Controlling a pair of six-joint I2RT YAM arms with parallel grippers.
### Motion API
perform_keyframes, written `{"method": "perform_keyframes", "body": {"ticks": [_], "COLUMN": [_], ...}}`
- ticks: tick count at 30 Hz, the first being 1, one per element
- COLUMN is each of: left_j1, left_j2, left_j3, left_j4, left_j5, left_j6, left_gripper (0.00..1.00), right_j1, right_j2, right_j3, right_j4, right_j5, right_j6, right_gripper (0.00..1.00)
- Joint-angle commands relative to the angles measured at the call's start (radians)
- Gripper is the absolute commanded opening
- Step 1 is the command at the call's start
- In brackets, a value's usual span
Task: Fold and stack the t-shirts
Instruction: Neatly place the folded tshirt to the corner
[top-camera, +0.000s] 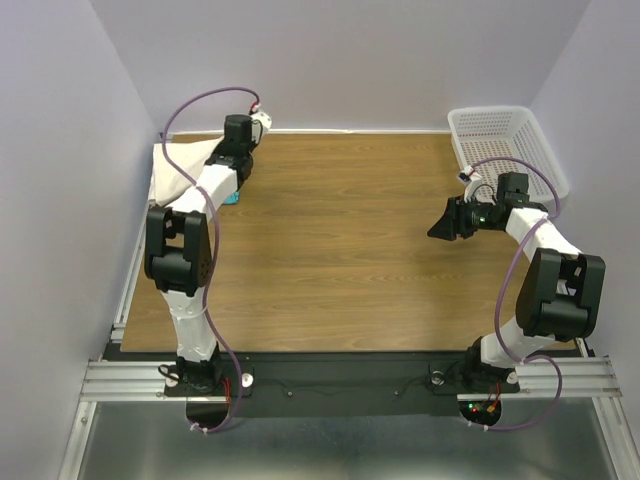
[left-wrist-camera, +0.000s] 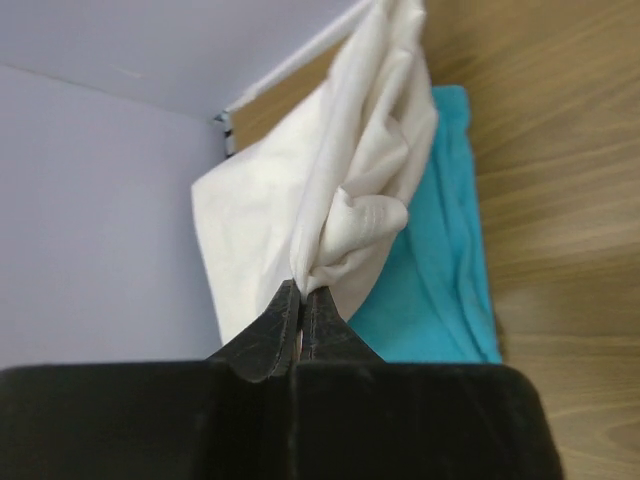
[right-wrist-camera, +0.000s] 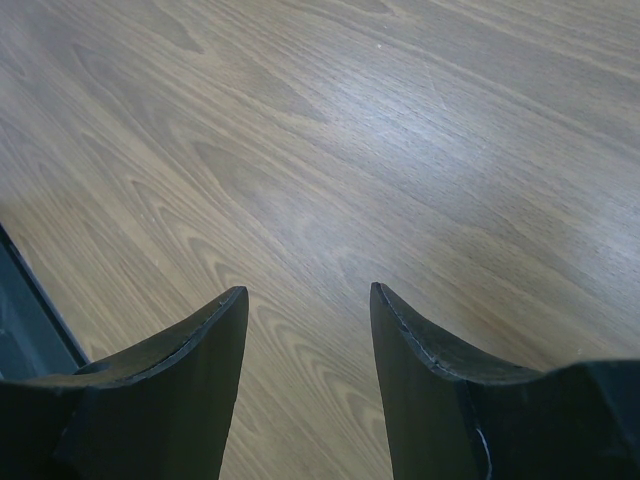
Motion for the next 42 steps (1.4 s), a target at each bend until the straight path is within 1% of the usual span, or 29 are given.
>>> {"method": "perform_keyframes", "body": {"ticks": [1, 10, 14, 20, 21, 25, 34, 35, 37, 38, 39, 41, 42], "left_j1": [0.034, 0.048, 0.045, 0.044, 0.044, 0.044, 0.044, 0.044, 0.045, 0.044, 0.045, 0.044, 0.045], "left_j2": [-0.1, -0.108, -0.117, -0.137, -0.135, -0.137, -0.135, -0.129, -0.114, -0.091, -0.077, -0.055, -0.061], "left_j3": [-0.017, -0.086, -0.104, -0.121, -0.127, -0.161, -0.284, -0.29, -0.285, -0.264, -0.252, -0.23, -0.229], "left_j4": [0.071, 0.08, 0.071, 0.048, 0.041, 0.038, 0.038, 0.037, 0.012, -0.004, -0.029, -0.07, -0.074], "left_j5": [0.028, 0.074, 0.127, 0.284, 0.326, 0.412, 0.393, 0.4, 0.434, 0.446, 0.459, 0.451, 0.439], "left_j6": [-0.001, -0.03, -0.062, -0.151, -0.16, -0.201, -0.223, -0.229, -0.25, -0.257, -0.266, -0.289, -0.295], "left_gripper": [0.0, 0.0, 0.0, 0.0, 0.0, 0.0, 0.0, 0.02, 0.13, 0.26, 0.3, 0.37, 0.38], "right_j1": [0.008, 0.009, 0.009, 0.008, 0.009, 0.009, 0.009, 0.009, 0.009, 0.009, 0.009, 0.009, 0.008], "right_j2": [-0.016, -0.015, -0.016, -0.016, -0.016, -0.016, -0.016, -0.016, -0.016, -0.016, -0.016, -0.016, -0.016], "right_j3": [0.006, 0.006, 0.006, 0.007, 0.007, 0.007, 0.007, 0.009, 0.007, 0.007, 0.007, 0.007, 0.007], "right_j4": [0.002, 0.0, -0.001, 0.0, 0.0, 0.0, 0.0, 0.0, 0.0, -0.001, 0.0, -0.001, -0.001], "right_j5": [-0.026, -0.024, -0.023, -0.021, -0.018, -0.017, -0.018, -0.017, -0.015, -0.015, -0.014, -0.012, -0.01], "right_j6": [-0.009, -0.011, -0.012, -0.012, -0.011, -0.014, -0.012, -0.012, -0.014, -0.014, -0.014, -0.014, -0.014], "right_gripper": [0.58, 0.58, 0.58, 0.58, 0.58, 0.58, 0.58, 0.58, 0.58, 0.58, 0.58, 0.58, 0.58]}}
